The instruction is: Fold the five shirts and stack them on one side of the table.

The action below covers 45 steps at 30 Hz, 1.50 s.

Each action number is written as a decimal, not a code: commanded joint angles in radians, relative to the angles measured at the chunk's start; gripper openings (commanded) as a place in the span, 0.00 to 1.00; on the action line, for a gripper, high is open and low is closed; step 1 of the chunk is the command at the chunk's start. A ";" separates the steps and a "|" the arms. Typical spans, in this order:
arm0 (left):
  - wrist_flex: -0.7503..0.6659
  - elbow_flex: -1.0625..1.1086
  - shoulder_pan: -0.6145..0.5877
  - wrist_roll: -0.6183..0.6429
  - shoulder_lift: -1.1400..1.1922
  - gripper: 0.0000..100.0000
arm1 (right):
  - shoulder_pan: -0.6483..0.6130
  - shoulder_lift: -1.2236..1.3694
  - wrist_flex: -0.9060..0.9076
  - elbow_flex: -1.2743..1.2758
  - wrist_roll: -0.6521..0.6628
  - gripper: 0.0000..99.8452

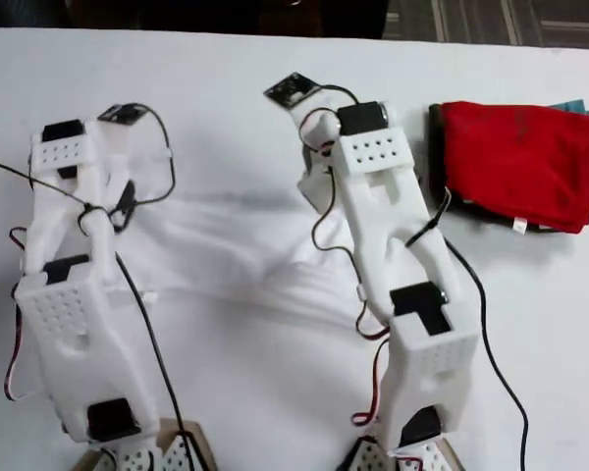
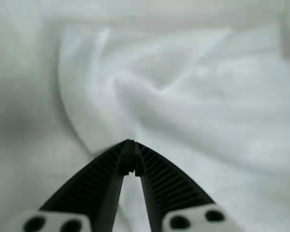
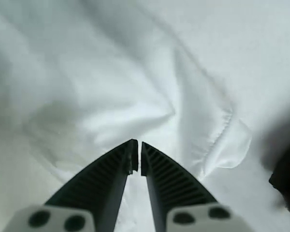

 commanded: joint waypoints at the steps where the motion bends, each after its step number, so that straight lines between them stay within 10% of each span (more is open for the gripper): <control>1: -0.123 0.004 0.000 0.041 -0.077 0.03 | -0.013 -0.090 0.039 -0.034 -0.003 0.02; 9: -0.175 -0.127 0.021 0.041 0.084 0.03 | -0.016 -0.194 0.019 0.169 -0.008 0.02; 18: 0.097 -0.725 0.037 0.049 0.365 0.03 | -0.010 -0.595 -0.358 0.853 0.015 0.03; 27: 0.359 -1.145 0.048 0.048 0.509 0.03 | -0.013 -0.615 -0.541 0.999 0.034 0.09; 35: 0.361 -1.021 0.002 0.046 0.427 0.03 | -0.041 -0.404 -0.690 0.999 0.032 0.09; 45: 0.327 -0.243 -0.003 -0.071 -0.066 0.03 | -0.245 -0.486 -0.561 1.002 -0.029 0.09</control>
